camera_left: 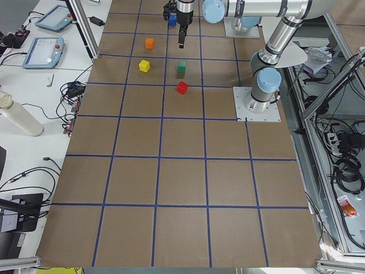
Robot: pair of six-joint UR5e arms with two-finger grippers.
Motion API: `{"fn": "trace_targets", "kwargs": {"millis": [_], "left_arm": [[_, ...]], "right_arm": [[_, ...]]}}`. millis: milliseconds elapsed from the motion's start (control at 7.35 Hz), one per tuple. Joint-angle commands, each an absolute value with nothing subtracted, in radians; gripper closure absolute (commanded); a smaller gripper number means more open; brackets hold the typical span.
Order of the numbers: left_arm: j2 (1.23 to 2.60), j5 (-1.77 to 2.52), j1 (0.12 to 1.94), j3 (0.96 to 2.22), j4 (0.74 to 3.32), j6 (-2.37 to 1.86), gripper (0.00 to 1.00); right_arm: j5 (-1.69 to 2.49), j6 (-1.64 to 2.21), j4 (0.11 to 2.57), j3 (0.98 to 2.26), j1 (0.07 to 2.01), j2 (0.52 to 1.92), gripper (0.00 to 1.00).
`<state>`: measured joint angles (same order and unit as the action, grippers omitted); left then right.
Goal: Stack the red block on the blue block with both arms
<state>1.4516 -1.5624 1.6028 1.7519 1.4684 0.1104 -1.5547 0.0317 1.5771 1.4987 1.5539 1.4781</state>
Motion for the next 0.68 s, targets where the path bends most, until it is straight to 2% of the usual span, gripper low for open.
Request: {"fn": "trace_targets", "kwargs": {"millis": [0,544], "left_arm": [[1.473,-1.566,1.597,1.721,1.476,0.110,0.00],[1.517,-1.565,1.583,1.739,1.463,0.275,0.00]], "right_arm": [[-1.557,0.034,1.578,1.499,1.554,1.471,0.00],[-1.562,0.023,1.585,1.499,1.554,1.471,0.00]]}}
